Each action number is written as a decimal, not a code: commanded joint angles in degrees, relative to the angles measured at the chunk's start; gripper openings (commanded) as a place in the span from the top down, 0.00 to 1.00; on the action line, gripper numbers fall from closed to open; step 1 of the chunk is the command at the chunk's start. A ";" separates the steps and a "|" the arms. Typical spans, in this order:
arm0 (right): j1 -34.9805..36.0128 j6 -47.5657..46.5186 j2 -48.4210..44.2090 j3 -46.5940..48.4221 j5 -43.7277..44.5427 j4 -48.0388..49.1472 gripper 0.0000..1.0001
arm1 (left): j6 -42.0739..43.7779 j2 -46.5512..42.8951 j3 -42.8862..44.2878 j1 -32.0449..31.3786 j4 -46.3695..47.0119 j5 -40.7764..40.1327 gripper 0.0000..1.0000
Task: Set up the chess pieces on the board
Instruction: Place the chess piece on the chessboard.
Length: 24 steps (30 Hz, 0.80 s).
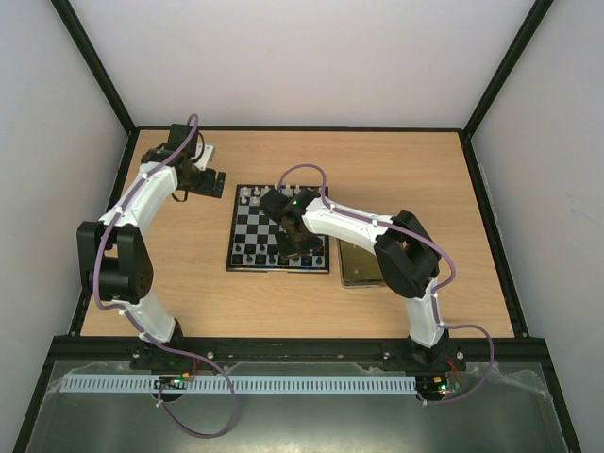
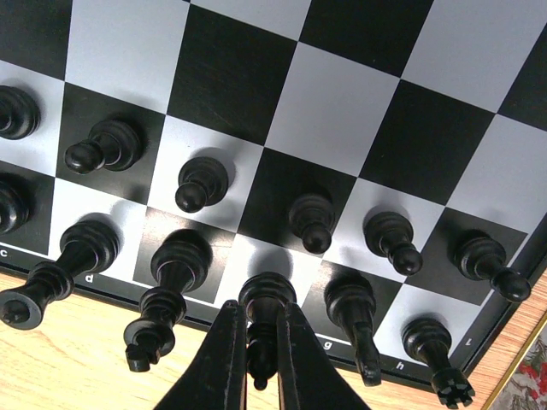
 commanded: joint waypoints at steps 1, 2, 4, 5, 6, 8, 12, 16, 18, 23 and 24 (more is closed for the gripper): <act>0.07 -0.20 0.82 0.69 1.20 0.49 0.94 | 0.13 0.32 1.06 -0.26 -0.89 -0.60 0.00; -0.06 -0.19 0.82 0.55 1.16 0.53 0.94 | 0.13 0.33 1.09 -0.26 -0.89 -0.59 0.00; -0.08 -0.19 0.82 0.49 1.11 0.62 0.94 | 0.11 0.28 1.10 -0.26 -0.88 -0.59 0.00; -0.05 -0.19 0.82 0.49 1.11 0.62 0.93 | 0.13 0.27 1.08 -0.25 -0.88 -0.62 0.00; -0.08 -0.19 0.89 0.49 1.11 0.62 0.92 | 0.14 0.30 1.04 -0.26 -0.88 -0.60 0.00; -0.06 -0.19 0.86 0.49 1.11 0.62 0.90 | 0.14 0.28 1.04 -0.26 -0.89 -0.59 0.00; -0.17 -0.19 0.91 0.49 1.20 0.62 0.88 | 0.11 0.33 1.09 -0.26 -0.88 -0.59 0.00; -0.17 -0.19 0.99 0.33 1.07 0.70 0.88 | 0.16 0.28 1.08 -0.26 -0.93 -0.68 0.00; -0.18 -0.17 0.92 0.25 0.94 0.79 0.88 | 0.11 0.30 1.04 -0.26 -0.88 -0.68 0.00; -0.11 -0.19 0.73 0.25 0.85 1.06 0.88 | 0.13 0.27 1.03 -0.26 -0.88 -0.69 0.00; -0.09 -0.19 0.73 0.24 0.81 1.06 0.88 | 0.15 0.33 1.11 -0.26 -0.88 -0.68 0.01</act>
